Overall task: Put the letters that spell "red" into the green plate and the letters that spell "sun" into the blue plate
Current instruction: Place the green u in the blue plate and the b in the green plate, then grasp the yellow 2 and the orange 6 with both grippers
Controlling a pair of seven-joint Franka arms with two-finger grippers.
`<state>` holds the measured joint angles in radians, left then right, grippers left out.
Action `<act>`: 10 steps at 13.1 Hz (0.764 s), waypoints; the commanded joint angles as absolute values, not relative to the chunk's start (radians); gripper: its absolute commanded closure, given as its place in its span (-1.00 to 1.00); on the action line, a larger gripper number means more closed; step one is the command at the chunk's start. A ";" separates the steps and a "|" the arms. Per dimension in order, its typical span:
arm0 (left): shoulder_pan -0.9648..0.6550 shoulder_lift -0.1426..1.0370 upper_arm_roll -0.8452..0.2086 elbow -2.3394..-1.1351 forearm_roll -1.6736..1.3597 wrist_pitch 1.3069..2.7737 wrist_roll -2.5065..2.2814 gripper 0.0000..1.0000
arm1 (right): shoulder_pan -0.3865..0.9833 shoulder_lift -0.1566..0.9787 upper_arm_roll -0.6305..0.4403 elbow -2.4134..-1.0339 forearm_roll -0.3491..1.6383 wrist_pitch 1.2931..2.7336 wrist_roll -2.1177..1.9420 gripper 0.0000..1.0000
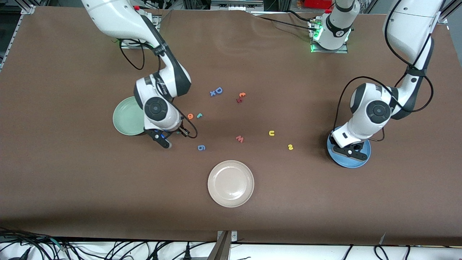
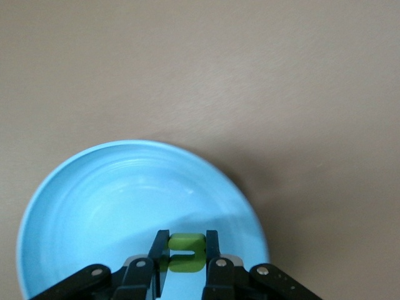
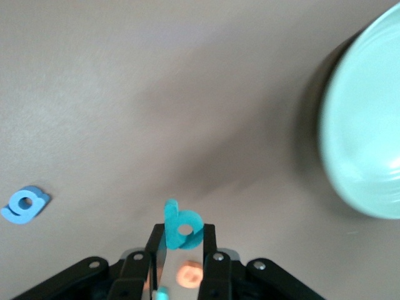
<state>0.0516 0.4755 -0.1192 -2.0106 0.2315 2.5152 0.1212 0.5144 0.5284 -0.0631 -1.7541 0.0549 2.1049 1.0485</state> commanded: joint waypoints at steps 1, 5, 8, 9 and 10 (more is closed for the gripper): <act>0.077 0.459 -0.123 -2.020 0.244 2.503 0.178 0.93 | 0.511 0.393 -0.115 -1.915 0.064 2.097 0.878 0.81; 0.075 0.465 -0.121 -2.019 0.249 2.510 0.160 -1.00 | 0.509 0.290 -0.254 -2.084 0.071 2.109 0.605 0.81; 0.066 0.459 -0.124 -2.020 0.245 2.510 0.156 -1.00 | 0.502 0.319 -0.291 -2.134 0.071 2.111 0.517 0.80; 0.060 0.456 -0.132 -2.020 0.244 2.510 0.143 -1.00 | 0.486 0.333 -0.291 -2.135 0.071 2.109 0.514 0.79; 0.037 0.454 -0.144 -2.020 0.242 2.508 0.105 -1.00 | 0.479 0.344 -0.291 -2.137 0.071 2.108 0.512 0.77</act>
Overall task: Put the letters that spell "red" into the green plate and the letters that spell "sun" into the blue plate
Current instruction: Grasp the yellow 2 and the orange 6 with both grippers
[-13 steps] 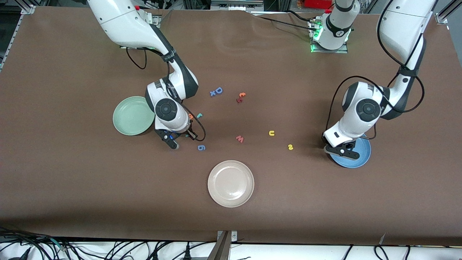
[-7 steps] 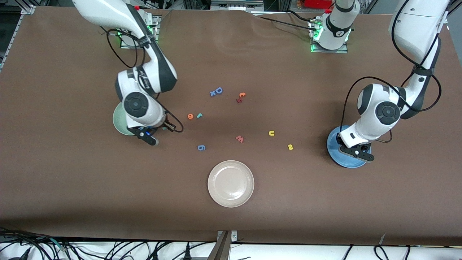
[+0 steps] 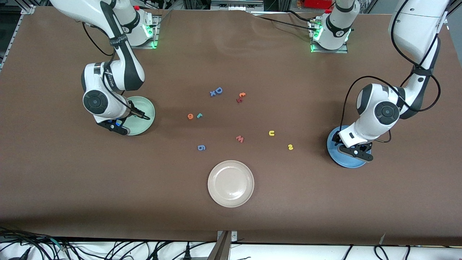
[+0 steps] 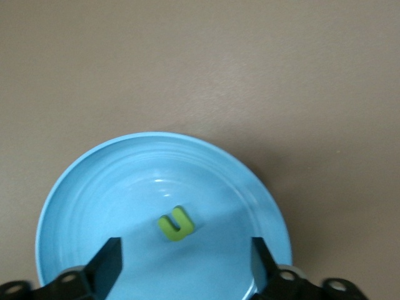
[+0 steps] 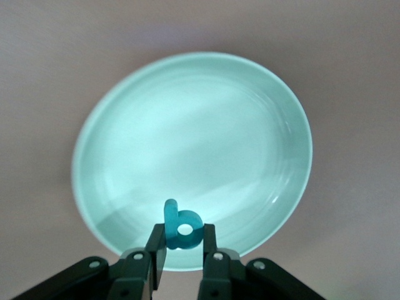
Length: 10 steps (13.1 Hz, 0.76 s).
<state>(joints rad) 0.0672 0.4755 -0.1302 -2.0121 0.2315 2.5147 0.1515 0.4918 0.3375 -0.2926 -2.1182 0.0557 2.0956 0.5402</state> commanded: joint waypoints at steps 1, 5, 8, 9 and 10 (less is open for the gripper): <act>0.005 0.453 -0.149 -2.019 0.242 2.507 0.034 -1.00 | 0.477 0.347 -0.291 -2.138 0.071 2.103 0.512 0.69; -0.158 0.463 -0.150 -2.002 0.241 2.508 -0.373 -0.99 | 0.468 0.362 -0.291 -2.140 0.072 2.098 0.514 -0.91; -0.216 0.475 -0.150 -1.984 0.241 2.508 -0.662 -0.87 | 0.465 0.365 -0.291 -2.134 0.075 2.098 0.514 -1.00; -0.221 0.485 -0.149 -1.967 0.241 2.508 -0.726 -0.84 | 0.465 0.364 -0.288 -2.129 0.075 2.097 0.517 -1.00; -0.222 0.498 -0.149 -1.957 0.241 2.508 -0.770 -0.80 | 0.468 0.361 -0.287 -2.122 0.075 2.095 0.518 -1.00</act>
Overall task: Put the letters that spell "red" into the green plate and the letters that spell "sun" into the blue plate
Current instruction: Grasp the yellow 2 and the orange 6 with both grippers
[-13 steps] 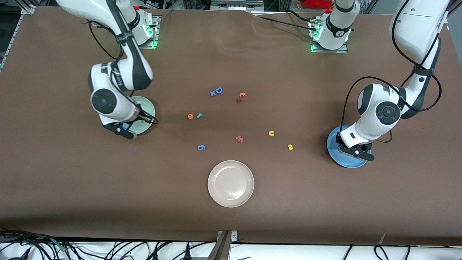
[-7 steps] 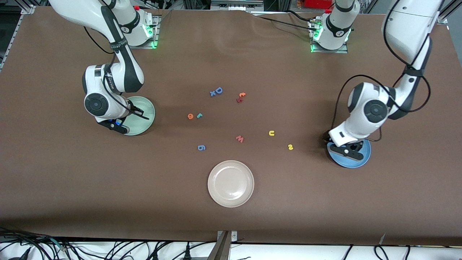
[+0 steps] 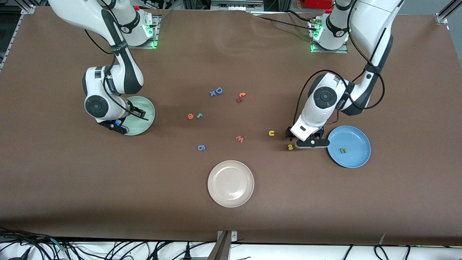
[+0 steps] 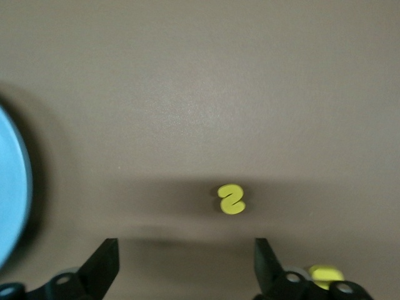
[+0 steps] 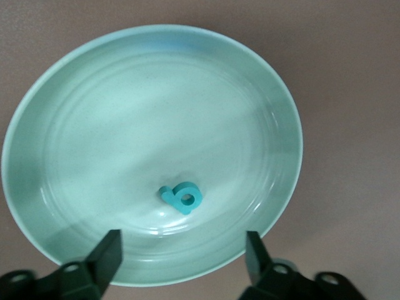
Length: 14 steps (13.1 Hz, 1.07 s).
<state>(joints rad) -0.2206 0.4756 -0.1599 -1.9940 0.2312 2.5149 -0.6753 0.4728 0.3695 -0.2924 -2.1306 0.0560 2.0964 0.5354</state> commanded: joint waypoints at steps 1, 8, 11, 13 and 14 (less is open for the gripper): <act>-0.229 0.512 -0.149 -1.948 0.238 2.508 -0.813 -0.80 | 0.468 0.353 -0.284 -2.105 0.077 2.089 0.520 -1.00; -0.252 0.590 -0.144 -1.908 0.172 2.558 -0.871 -0.74 | 0.521 0.383 -0.127 -2.028 0.206 2.193 0.855 -1.00; -0.261 0.621 -0.143 -1.907 0.172 2.589 -0.871 -0.64 | 0.577 0.420 -0.123 -2.028 0.204 2.313 0.975 -0.99; -0.265 0.626 -0.140 -1.907 0.173 2.591 -0.871 -0.63 | 0.616 0.455 -0.121 -2.029 0.206 2.376 1.070 -0.99; -0.267 0.626 -0.137 -1.907 0.178 2.591 -0.868 -0.62 | 0.639 0.469 -0.121 -2.028 0.204 2.405 1.133 -0.98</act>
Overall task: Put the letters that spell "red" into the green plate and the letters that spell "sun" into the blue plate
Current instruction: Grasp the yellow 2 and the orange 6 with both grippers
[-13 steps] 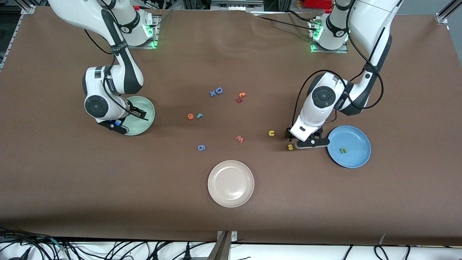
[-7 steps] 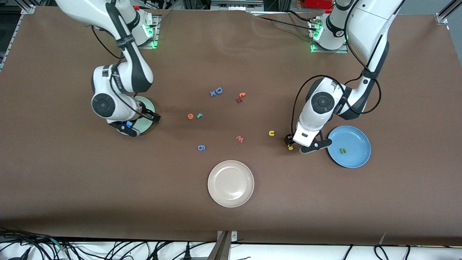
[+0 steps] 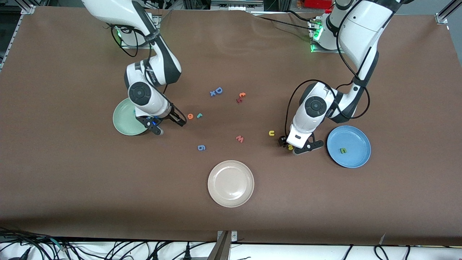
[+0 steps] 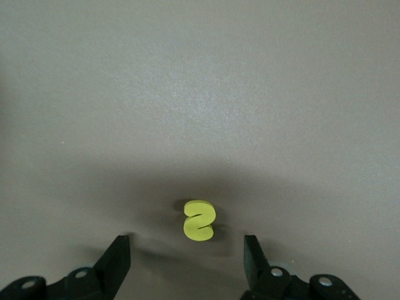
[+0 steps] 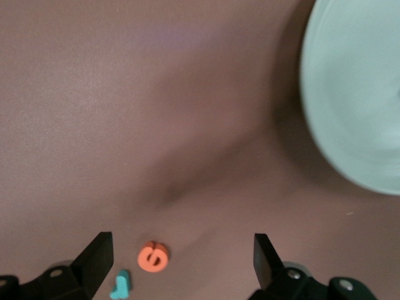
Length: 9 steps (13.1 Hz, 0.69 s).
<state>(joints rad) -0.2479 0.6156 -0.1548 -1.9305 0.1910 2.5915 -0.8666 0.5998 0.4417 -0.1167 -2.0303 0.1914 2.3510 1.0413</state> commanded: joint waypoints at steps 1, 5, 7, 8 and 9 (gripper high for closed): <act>-0.265 0.627 -0.135 -1.899 0.179 2.591 -0.867 -0.62 | 0.655 0.480 -0.121 -2.029 0.204 2.424 1.193 -0.98; -0.268 0.634 -0.112 -1.882 0.184 2.591 -0.851 -0.55 | 0.693 0.492 -0.121 -2.029 0.206 2.433 1.308 -0.87; -0.270 0.643 -0.109 -1.873 0.186 2.591 -0.851 -0.55 | 0.695 0.503 -0.121 -2.034 0.206 2.456 1.334 -0.81; -0.281 0.650 -0.107 -1.873 0.184 2.591 -0.851 -0.55 | 0.698 0.511 -0.121 -2.037 0.206 2.465 1.347 -0.72; -0.287 0.661 -0.106 -1.871 0.184 2.597 -0.851 -0.55 | 0.703 0.515 -0.121 -2.037 0.206 2.465 1.362 -0.62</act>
